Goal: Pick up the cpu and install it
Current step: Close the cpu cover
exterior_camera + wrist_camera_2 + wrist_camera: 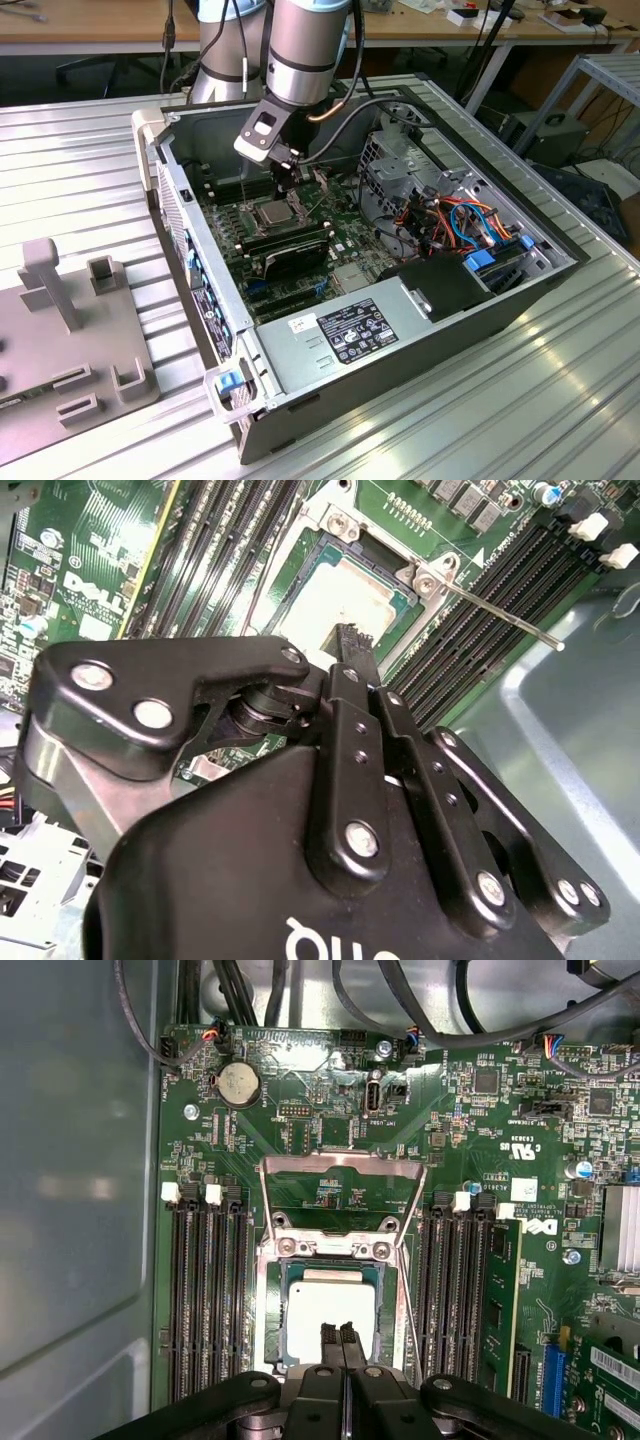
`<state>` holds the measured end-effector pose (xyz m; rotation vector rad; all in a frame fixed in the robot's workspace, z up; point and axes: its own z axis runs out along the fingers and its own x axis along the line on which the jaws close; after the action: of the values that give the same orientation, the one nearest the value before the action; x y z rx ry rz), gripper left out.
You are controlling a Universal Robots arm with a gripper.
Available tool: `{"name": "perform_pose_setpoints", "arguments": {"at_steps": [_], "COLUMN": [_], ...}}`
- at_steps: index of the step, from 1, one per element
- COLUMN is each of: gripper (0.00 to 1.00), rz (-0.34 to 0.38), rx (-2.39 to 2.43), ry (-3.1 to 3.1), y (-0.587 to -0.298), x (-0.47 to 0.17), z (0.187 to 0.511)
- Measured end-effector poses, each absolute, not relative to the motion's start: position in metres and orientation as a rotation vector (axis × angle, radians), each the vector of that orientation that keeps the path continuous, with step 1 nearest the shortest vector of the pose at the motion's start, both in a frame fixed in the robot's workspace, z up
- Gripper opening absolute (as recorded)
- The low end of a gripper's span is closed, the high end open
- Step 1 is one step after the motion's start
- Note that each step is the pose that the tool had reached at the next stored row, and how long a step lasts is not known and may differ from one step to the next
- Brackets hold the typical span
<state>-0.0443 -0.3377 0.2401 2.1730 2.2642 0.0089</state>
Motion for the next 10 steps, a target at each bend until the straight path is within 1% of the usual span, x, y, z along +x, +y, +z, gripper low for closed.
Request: {"name": "perform_pose_setpoints", "arguments": {"at_steps": [10], "gripper": [0.11], "rz": [0.008], "rx": [2.173], "ry": [2.264], "y": [-0.3378], "x": [-0.0443], "z": [0.2422]}}
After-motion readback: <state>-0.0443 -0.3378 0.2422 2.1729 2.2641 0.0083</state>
